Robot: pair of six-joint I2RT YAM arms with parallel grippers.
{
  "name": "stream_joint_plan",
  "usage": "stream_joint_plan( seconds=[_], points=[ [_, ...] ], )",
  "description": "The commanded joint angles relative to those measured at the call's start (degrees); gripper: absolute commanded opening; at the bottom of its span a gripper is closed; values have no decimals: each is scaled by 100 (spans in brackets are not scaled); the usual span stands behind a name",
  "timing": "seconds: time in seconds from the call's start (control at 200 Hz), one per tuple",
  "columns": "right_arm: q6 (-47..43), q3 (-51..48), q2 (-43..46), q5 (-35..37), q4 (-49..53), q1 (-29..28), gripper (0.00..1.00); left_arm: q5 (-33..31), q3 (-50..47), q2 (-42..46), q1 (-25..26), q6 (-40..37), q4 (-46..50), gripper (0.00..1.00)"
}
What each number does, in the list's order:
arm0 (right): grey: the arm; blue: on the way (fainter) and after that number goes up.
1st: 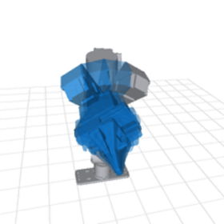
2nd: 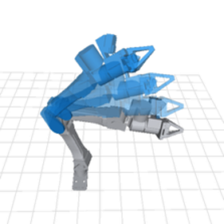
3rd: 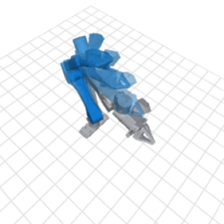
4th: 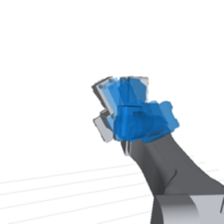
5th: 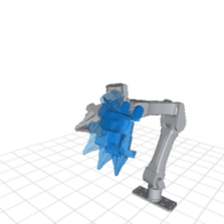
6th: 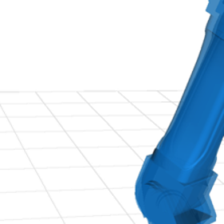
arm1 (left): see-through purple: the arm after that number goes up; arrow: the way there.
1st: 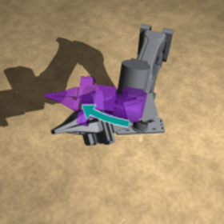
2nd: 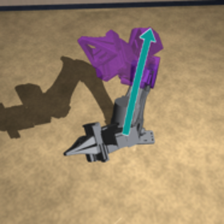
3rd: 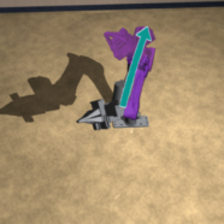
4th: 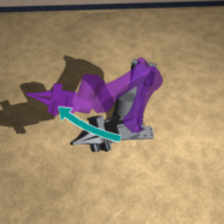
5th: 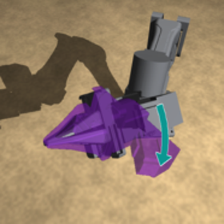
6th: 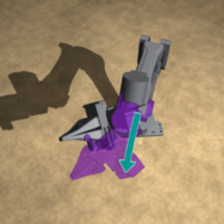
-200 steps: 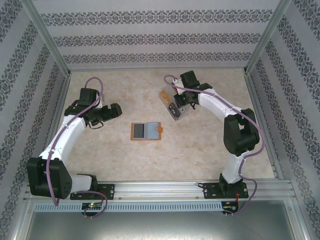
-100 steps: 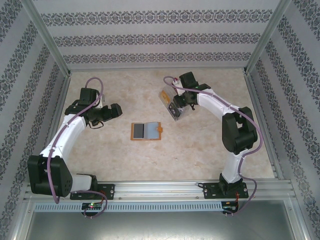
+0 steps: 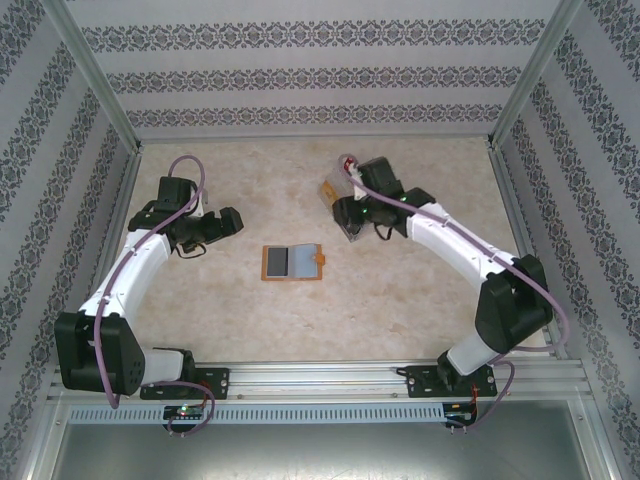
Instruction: Take the credit cards out of the card holder
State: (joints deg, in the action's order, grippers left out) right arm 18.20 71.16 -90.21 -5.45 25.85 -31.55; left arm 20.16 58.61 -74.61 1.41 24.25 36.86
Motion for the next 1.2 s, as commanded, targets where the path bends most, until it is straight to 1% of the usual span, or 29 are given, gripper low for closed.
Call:
stream_joint_plan(
  seconds=[0.0,0.06,0.145,0.26,0.355,0.51,0.624,0.724,0.879,1.194],
  points=[
    [1037,-301,-129,-79,-264,-501,56,126,-178,173,-49,113,-92,100],
    [1318,-329,-306,-80,-464,-771,56,170,-257,212,-54,177,-129,100],
    [1660,-250,-663,-205,-659,-983,54,221,-379,251,-53,261,-193,100],
    [2040,-49,-1151,-596,-892,-1068,45,280,-522,297,-53,375,-235,100],
    [2394,16,-1480,-945,-1276,-1105,43,410,-672,350,-52,431,-331,100],
    [2606,611,-2075,-1021,-1197,-1340,42,599,-827,365,-52,574,-535,100],
    [2875,786,-2434,-1157,-1306,-1372,42,590,-836,377,-49,633,-567,100],
    [2854,1009,-2762,-1337,-1175,-1379,42,627,-846,345,-36,634,-594,100],
    [2570,1189,-2995,-1338,-797,-1386,43,675,-795,281,-19,590,-584,100],
    [2259,829,-2920,-1283,-423,-1363,43,813,-931,87,52,719,-803,100]
  ],
)
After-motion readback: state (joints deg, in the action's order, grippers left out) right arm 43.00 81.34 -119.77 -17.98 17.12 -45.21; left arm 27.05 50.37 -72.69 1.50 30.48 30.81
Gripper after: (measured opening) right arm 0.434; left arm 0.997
